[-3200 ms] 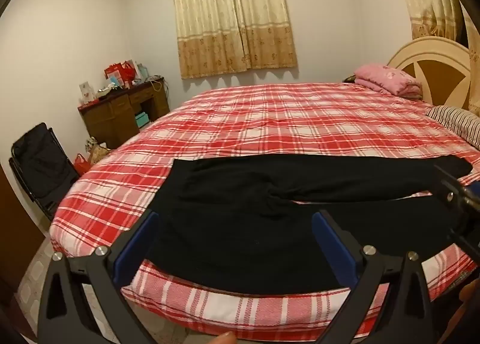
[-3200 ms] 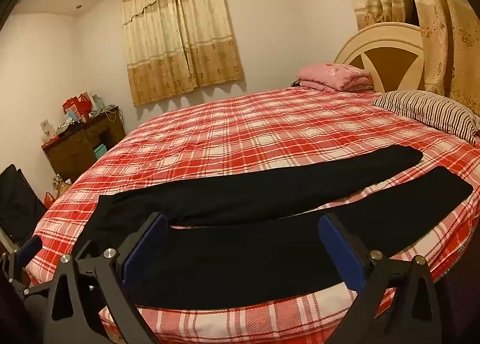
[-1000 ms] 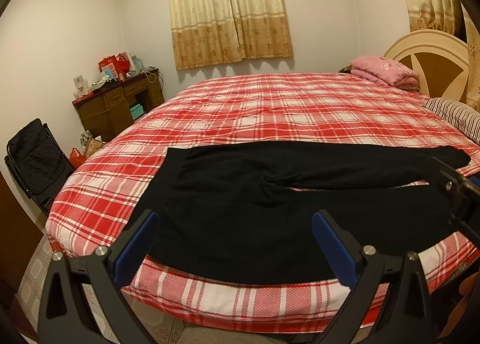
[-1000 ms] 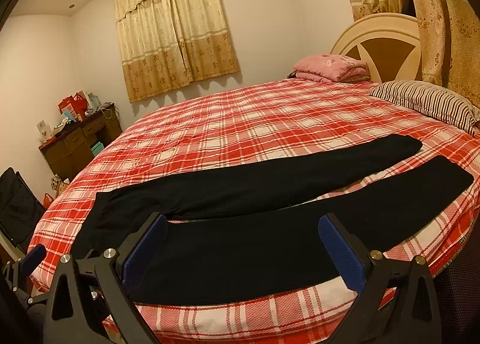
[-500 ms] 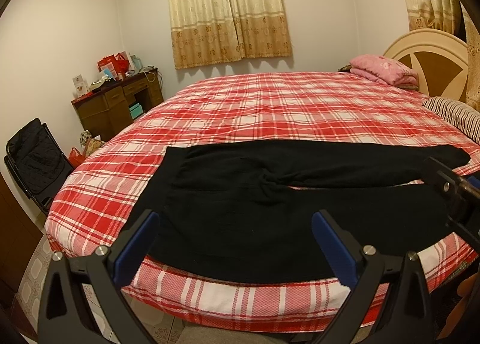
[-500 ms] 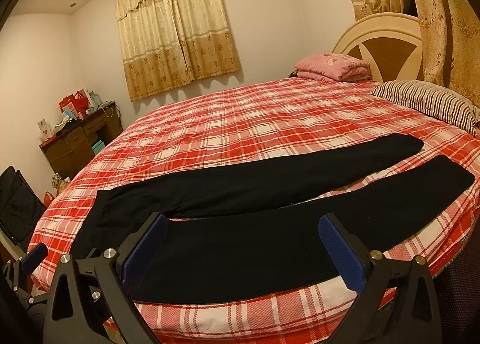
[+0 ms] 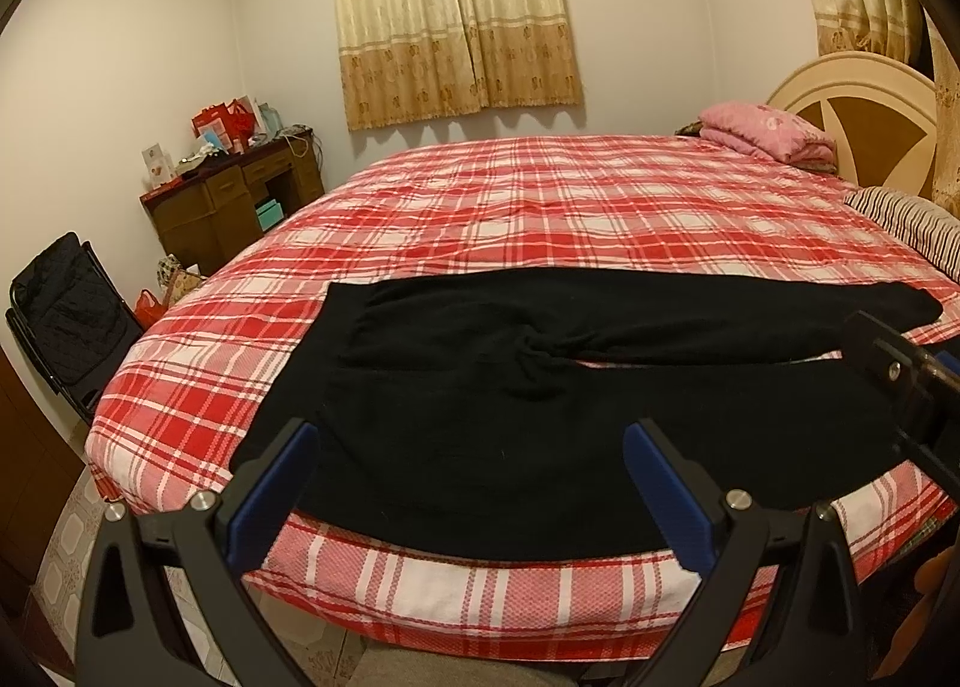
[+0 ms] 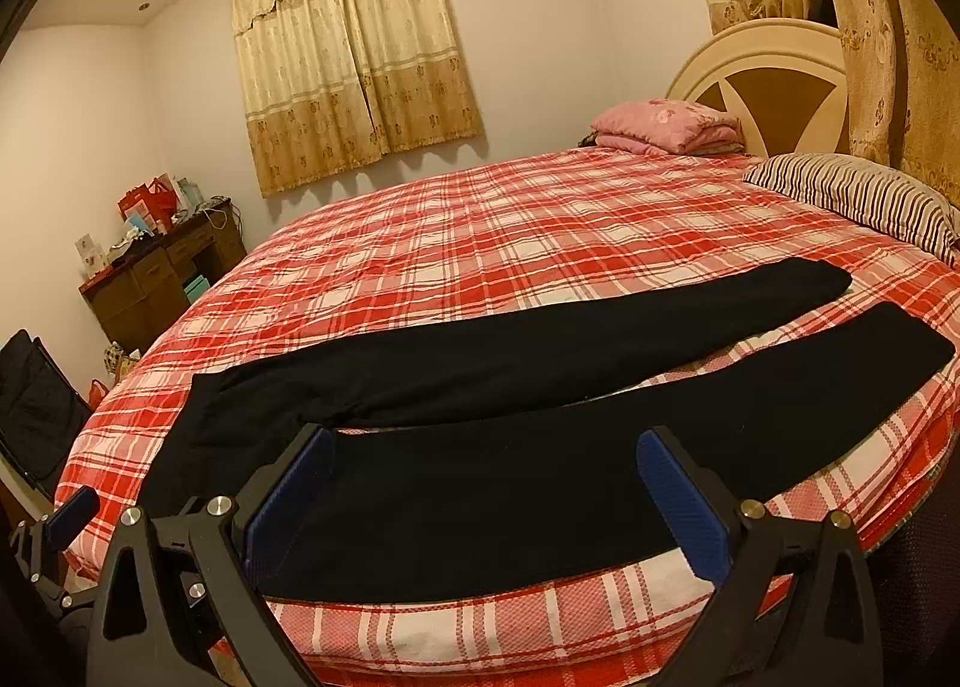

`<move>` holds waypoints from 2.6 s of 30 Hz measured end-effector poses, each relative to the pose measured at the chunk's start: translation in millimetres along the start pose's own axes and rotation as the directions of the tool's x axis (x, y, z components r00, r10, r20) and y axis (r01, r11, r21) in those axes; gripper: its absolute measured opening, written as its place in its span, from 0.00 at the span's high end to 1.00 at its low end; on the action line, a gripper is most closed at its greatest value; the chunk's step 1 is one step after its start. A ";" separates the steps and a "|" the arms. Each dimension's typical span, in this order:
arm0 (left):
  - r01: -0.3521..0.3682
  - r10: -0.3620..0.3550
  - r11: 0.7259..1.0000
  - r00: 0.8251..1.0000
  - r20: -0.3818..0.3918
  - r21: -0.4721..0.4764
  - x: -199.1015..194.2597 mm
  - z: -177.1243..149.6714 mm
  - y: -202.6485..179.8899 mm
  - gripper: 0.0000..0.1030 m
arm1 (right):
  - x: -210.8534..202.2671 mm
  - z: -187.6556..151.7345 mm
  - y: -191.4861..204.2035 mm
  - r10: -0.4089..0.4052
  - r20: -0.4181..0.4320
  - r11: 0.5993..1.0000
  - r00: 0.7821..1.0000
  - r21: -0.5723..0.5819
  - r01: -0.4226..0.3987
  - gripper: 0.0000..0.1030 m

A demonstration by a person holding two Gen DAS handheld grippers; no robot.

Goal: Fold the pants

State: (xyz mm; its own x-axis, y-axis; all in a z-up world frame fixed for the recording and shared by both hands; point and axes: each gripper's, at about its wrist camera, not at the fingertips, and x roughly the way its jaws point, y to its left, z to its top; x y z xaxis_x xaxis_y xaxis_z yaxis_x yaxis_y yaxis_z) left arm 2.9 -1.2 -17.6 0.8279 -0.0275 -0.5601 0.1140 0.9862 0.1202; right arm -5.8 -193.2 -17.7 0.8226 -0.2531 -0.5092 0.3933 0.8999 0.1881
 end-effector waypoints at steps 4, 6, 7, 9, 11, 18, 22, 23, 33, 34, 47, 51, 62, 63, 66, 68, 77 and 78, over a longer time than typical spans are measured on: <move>0.004 -0.004 1.000 1.000 -0.016 -0.001 6.3 -2.1 1.0 0.00 | 4.4 -1.5 0.1 -0.002 -0.008 1.000 1.000 -0.004 0.002 0.01; 0.006 -0.006 1.000 1.000 -0.028 0.001 12.3 -3.8 1.4 0.00 | 7.4 -1.4 0.4 -0.004 -0.007 1.000 1.000 -0.012 0.004 0.01; 0.005 -0.005 1.000 1.000 -0.031 0.002 14.7 -4.3 1.6 0.00 | 8.6 -1.6 0.2 -0.004 -0.003 1.000 1.000 -0.019 0.004 0.01; 0.009 -0.009 1.000 0.999 -0.037 0.002 21.7 -4.5 4.3 0.00 | 11.8 -1.8 -1.0 -0.010 0.007 0.999 1.000 -0.033 0.010 0.01; 0.007 -0.007 1.000 0.999 -0.047 0.001 30.5 -3.5 9.2 0.00 | 16.5 -2.6 -3.1 -0.013 0.013 0.999 1.000 -0.042 0.014 0.01; 0.037 -0.038 0.999 0.988 -0.147 -0.011 79.8 -7.2 40.4 0.00 | 45.9 -12.0 -16.1 -0.018 -0.005 0.997 1.000 -0.072 0.017 0.01; 0.044 -0.052 0.998 0.980 -0.194 -0.043 104.1 -7.0 76.1 0.08 | 64.2 -18.3 -23.6 -0.013 -0.022 0.994 1.000 -0.104 0.011 0.01; 0.020 -0.029 0.999 0.979 -0.204 -0.048 111.3 -2.4 87.5 0.08 | 68.1 -18.7 -24.4 -0.017 -0.029 0.994 0.999 -0.113 0.014 0.01; 0.027 -0.037 0.998 0.974 -0.223 -0.051 210.0 85.5 151.4 0.16 | 104.2 -10.1 -15.3 0.020 -0.112 0.990 0.994 -0.137 -0.035 0.01; 0.032 -0.044 0.998 0.970 -0.238 -0.054 227.7 91.7 152.8 0.21 | 104.6 -8.0 -11.9 0.022 -0.112 0.988 0.993 -0.150 -0.039 0.01; 0.096 -0.112 0.994 0.910 -0.400 -0.060 301.4 89.5 141.5 0.36 | 162.6 63.8 12.7 0.105 -0.158 0.930 0.982 -0.333 -0.153 0.01; 0.142 -0.164 0.986 0.906 -0.390 -0.087 298.0 89.1 144.5 0.48 | 217.1 79.0 29.7 0.116 -0.244 0.884 0.963 -0.417 -0.212 0.09; 0.152 -0.187 0.981 0.912 -0.364 -0.122 303.8 90.8 147.7 0.41 | 334.0 90.4 43.9 0.051 -0.462 0.813 0.885 -0.496 -0.306 0.09; 0.150 -0.188 0.980 0.913 -0.362 -0.131 305.3 91.7 147.6 0.40 | 341.0 87.1 42.5 0.047 -0.491 0.812 0.870 -0.488 -0.320 0.09; 0.146 -0.186 0.980 0.917 -0.352 -0.138 311.1 93.7 146.8 0.40 | 351.6 83.9 33.0 0.128 -0.560 0.830 0.819 -0.392 -0.397 0.18; 0.141 -0.172 0.984 0.923 -0.344 -0.113 312.3 94.9 142.9 0.45 | 346.5 87.1 31.8 0.149 -0.564 0.823 0.812 -0.385 -0.418 0.50; 0.174 -0.203 0.976 0.944 -0.259 -0.130 279.5 105.6 138.6 0.84 | 287.7 103.2 40.4 0.196 -0.492 0.808 0.848 -0.409 -0.424 0.96; 0.175 -0.201 0.976 0.951 -0.236 -0.126 270.4 108.5 139.4 0.84 | 274.8 107.8 41.2 0.210 -0.468 0.810 0.859 -0.409 -0.421 0.96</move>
State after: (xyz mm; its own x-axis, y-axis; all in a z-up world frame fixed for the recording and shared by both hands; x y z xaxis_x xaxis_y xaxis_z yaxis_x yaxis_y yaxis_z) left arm 302.3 111.2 -63.4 0.6349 -0.1857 -0.7499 0.1868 0.9788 -0.0843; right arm 280.7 -264.0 -59.3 0.5969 0.1376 -0.7904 -0.1954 0.9805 0.0231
